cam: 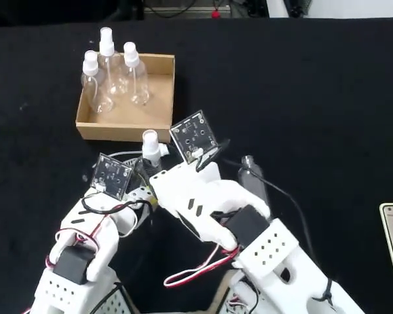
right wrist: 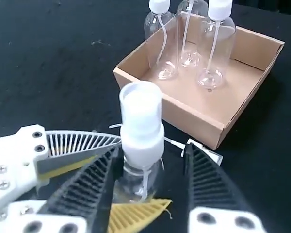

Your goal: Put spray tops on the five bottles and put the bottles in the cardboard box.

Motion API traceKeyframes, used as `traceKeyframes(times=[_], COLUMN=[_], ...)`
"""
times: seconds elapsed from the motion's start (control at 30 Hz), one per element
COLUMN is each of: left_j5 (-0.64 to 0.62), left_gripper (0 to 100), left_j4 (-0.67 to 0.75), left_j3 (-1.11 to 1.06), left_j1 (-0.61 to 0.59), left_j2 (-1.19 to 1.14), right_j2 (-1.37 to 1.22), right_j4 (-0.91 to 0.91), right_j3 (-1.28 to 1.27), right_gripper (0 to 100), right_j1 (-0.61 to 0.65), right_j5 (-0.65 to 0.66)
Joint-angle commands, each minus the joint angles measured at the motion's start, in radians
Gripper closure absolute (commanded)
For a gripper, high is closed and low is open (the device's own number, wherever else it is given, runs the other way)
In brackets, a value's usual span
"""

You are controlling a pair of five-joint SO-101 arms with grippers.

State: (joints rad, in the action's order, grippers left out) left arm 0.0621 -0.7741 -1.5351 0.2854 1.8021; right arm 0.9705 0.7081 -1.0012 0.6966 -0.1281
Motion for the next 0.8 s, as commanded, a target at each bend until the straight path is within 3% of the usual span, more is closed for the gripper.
traceKeyframes(times=[0.0,0.23,0.43,0.63,0.77], left_j5=[-0.005,-0.005,-0.005,-0.005,-0.005], left_gripper=[84,84,84,84,84], left_j4=[0.025,0.025,0.025,0.025,0.026], left_j3=[0.071,0.071,0.071,0.071,0.071], left_j1=[-0.022,-0.022,-0.022,-0.022,-0.022], left_j2=[0.014,0.014,0.014,0.014,0.014], right_j2=[0.004,0.005,0.038,0.188,0.277], right_j4=[0.009,0.018,0.026,0.170,0.242], right_j3=[0.061,0.059,0.073,0.079,0.079], right_gripper=[81.7,72.9,76.3,77.3,77.3], right_j1=[-0.006,-0.006,-0.008,-0.009,-0.091], right_j5=[0.005,0.008,0.014,0.097,0.107])
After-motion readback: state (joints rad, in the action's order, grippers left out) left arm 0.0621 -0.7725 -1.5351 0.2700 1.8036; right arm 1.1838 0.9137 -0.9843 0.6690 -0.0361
